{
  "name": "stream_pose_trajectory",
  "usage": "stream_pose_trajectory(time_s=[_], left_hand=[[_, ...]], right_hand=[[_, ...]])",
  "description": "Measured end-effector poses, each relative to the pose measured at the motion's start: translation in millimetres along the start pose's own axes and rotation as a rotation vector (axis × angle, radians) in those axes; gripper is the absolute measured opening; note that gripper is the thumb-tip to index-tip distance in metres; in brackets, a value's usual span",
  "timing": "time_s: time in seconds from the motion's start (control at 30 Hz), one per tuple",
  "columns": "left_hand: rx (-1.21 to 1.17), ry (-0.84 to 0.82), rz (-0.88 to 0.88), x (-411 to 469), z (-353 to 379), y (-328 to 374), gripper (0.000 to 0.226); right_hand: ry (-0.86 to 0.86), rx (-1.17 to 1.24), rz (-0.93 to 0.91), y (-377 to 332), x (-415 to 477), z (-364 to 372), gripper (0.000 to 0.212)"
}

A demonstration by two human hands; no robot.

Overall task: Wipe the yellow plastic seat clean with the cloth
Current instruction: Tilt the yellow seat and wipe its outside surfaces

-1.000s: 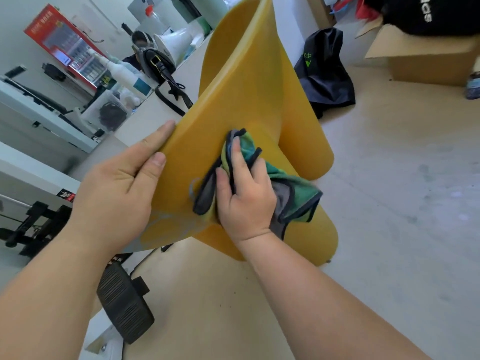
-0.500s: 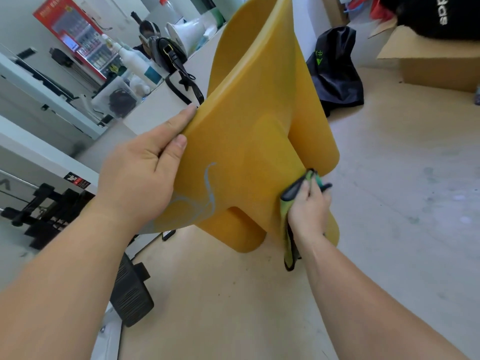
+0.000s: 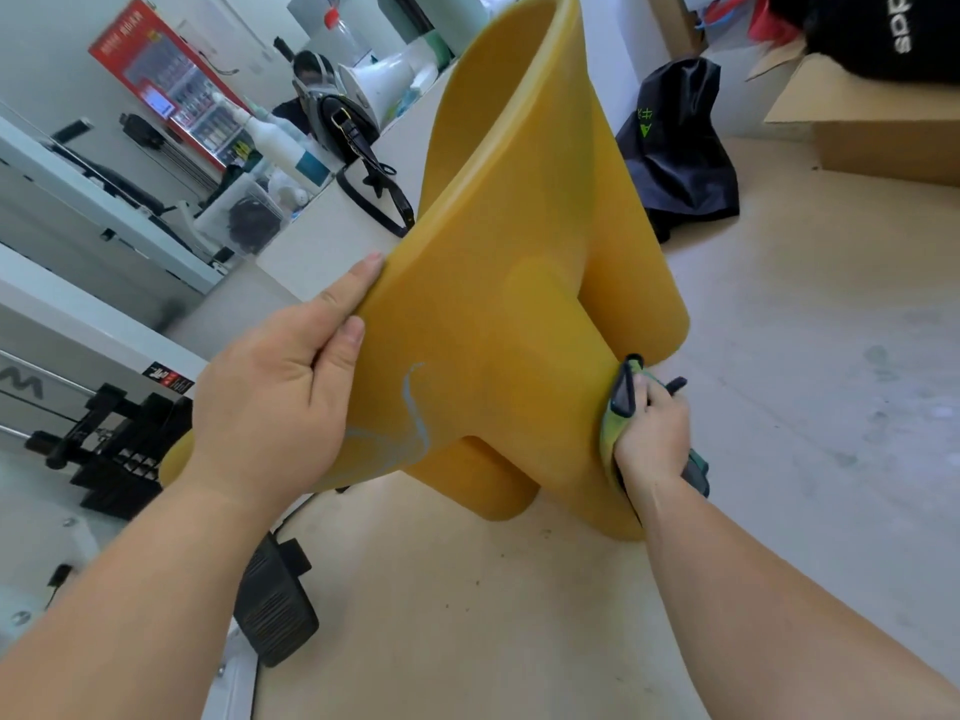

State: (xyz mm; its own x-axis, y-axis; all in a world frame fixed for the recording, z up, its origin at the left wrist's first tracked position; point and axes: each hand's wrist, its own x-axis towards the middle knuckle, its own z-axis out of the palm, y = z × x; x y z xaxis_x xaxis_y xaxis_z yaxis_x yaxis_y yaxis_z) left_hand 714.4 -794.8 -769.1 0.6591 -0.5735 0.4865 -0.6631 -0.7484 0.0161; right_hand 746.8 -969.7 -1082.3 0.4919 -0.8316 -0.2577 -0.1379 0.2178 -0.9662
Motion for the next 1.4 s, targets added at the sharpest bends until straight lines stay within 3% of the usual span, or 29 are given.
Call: stream_pose_trajectory(time_s=[0.1, 0.2, 0.4, 0.53, 0.6, 0.7, 0.77, 0.83, 0.97, 1.13, 1.27, 1.33, 1.4], left_hand=[[-0.01, -0.006, -0.015, 0, -1, 0, 0.04], [-0.012, -0.003, -0.044, -3, 0, 3, 0.04], [0.011, -0.111, 0.033, 14, -6, 27, 0.045], [0.187, -0.231, 0.162, 61, 9, 66, 0.056], [0.259, -0.252, 0.185, 77, 26, 78, 0.058], [0.416, -0.239, 0.172, 80, 41, 79, 0.065], [0.396, -0.235, 0.153, 77, 41, 77, 0.066], [0.364, -0.224, 0.152, 75, 40, 76, 0.066], [0.309, -0.213, 0.153, 79, 40, 77, 0.064], [0.347, -0.159, 0.166, 76, 45, 76, 0.064], [0.402, -0.102, 0.152, 73, 52, 77, 0.062], [0.414, -0.099, 0.16, 73, 53, 77, 0.061], [0.424, -0.08, 0.159, 72, 52, 78, 0.059]], right_hand=[[-0.127, -0.148, 0.164, 6, 6, -9, 0.058], [-0.18, -0.12, 0.127, -60, 3, -13, 0.049], [-0.051, 0.045, -0.448, -173, -51, -2, 0.049], [0.169, 0.076, -0.69, -125, -54, 10, 0.044], [0.18, 0.046, -0.549, -73, -32, 14, 0.043], [0.147, -0.034, 0.015, 8, -1, 10, 0.048], [0.034, -0.066, 0.395, 49, 15, 2, 0.05], [-0.077, -0.041, 0.558, 62, 26, -4, 0.054], [-0.073, -0.027, 0.468, 6, 31, -1, 0.05], [0.099, 0.044, -0.132, -99, -41, 11, 0.041], [0.204, 0.068, -0.435, -74, -63, 20, 0.044], [0.23, 0.025, -0.334, -33, -41, 18, 0.045], [0.181, -0.042, 0.013, 15, -15, 15, 0.046]])
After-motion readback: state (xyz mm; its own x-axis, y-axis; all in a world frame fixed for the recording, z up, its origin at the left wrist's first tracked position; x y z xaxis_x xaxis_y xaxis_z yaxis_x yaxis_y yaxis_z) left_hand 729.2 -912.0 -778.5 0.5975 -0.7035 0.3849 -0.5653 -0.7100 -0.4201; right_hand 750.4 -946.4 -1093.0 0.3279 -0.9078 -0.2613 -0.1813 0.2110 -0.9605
